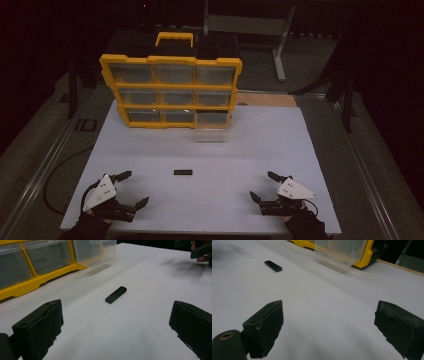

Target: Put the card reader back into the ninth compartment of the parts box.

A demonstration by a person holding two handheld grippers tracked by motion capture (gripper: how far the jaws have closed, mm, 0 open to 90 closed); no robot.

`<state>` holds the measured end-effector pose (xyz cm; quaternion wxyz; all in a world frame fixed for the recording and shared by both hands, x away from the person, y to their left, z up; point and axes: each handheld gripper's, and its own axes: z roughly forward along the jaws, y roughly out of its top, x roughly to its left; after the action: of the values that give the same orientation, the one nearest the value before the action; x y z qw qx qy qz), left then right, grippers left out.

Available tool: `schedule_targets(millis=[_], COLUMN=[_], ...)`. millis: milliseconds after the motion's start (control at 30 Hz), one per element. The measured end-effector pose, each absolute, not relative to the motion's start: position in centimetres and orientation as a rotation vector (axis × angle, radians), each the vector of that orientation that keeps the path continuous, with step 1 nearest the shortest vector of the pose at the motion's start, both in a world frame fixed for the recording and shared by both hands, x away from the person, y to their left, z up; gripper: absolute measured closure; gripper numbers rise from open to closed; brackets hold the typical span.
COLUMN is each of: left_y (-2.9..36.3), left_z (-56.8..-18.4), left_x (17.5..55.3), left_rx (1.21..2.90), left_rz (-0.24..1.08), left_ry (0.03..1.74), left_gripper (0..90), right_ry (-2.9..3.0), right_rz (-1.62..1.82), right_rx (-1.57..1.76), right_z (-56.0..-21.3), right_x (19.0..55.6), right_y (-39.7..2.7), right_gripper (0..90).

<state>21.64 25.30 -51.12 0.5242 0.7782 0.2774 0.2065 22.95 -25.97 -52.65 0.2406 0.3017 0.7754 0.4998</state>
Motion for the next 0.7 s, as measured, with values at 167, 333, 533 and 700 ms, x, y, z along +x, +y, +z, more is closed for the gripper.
schedule_targets(millis=[167,333,533,700], left_y=[25.2,24.9,24.9,24.8], left_z=[-50.6,-49.9,-48.7,-47.9], left_x=[21.6,21.6,22.0,22.3], left_rx=[1.873,1.888,1.907,1.921], left_rz=[0.492,0.493,0.506,0.51], left_ry=[0.662,0.656,0.637,0.626], left_gripper=[0.2,0.2,0.2,0.2], right_ry=[2.119,2.125,2.12,2.122], right_rz=[1.367,1.361,1.372,1.372], right_rx=[0.825,0.815,0.804,0.797], right_z=[-52.6,-52.5,-52.5,-52.4], right_x=[22.9,22.9,22.9,22.9], right_y=[-25.9,-25.8,-25.7,-25.7], right_gripper=[8.9,8.9,8.9,8.9])
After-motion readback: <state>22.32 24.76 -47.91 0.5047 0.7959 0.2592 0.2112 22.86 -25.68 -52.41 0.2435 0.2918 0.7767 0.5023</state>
